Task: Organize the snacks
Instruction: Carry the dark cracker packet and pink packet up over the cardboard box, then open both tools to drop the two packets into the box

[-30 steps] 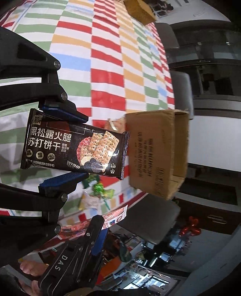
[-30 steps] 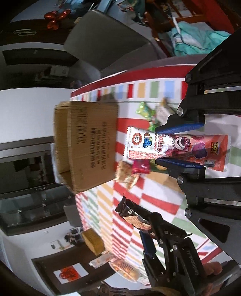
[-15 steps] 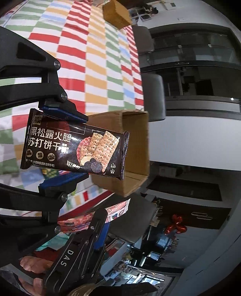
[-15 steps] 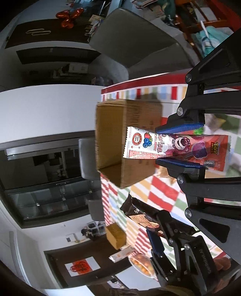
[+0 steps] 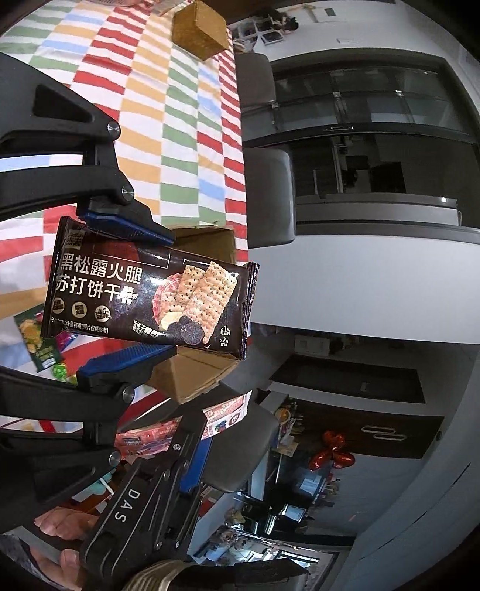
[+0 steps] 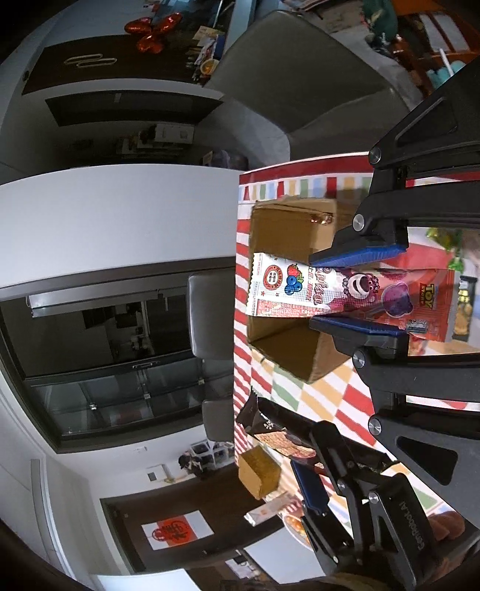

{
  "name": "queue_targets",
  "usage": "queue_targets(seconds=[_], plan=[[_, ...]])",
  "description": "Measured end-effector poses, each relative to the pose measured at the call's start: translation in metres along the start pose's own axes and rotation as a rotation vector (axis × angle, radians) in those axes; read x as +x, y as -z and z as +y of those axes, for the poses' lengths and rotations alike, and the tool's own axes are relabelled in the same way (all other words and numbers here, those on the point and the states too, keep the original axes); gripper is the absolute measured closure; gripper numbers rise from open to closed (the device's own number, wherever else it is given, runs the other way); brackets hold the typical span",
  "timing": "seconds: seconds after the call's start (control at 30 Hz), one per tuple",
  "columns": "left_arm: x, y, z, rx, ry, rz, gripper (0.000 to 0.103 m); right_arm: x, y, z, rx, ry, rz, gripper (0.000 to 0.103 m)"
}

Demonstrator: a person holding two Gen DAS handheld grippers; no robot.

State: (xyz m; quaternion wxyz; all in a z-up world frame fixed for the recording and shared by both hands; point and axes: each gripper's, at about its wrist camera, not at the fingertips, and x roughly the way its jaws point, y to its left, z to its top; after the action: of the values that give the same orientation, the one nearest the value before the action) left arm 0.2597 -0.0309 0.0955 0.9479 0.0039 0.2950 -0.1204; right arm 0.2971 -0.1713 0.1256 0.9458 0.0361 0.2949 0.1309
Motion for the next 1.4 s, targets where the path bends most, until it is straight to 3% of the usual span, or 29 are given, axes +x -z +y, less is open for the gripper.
queue_targets(seconds=[0.5,0.8,1.03,1.07,1.1,1.2,1.4], plan=[[0.066,-0.038,0.004,0.000,-0.002,0.052,0.051,0.058,-0.043,-0.011,-0.041,0.027,0.023,0.075],[0.104,-0.051,0.007,-0.013,0.014,0.105,0.051,0.094,-0.056,-0.026,-0.017,0.051,0.063,0.075],[0.130,-0.054,0.004,-0.002,-0.007,0.149,0.051,0.113,-0.058,-0.028,-0.021,0.071,0.102,0.075],[0.133,-0.055,0.004,0.005,-0.023,0.153,0.050,0.115,-0.058,-0.028,-0.022,0.075,0.107,0.071],[0.134,-0.056,0.005,0.009,-0.039,0.154,0.049,0.117,-0.057,-0.029,-0.022,0.076,0.112,0.065],[0.130,-0.054,0.005,0.013,-0.084,0.142,0.041,0.115,-0.054,-0.031,-0.003,0.098,0.118,0.061],[0.101,-0.044,0.007,0.012,-0.090,0.101,0.036,0.093,-0.042,-0.031,0.007,0.097,0.107,0.059]])
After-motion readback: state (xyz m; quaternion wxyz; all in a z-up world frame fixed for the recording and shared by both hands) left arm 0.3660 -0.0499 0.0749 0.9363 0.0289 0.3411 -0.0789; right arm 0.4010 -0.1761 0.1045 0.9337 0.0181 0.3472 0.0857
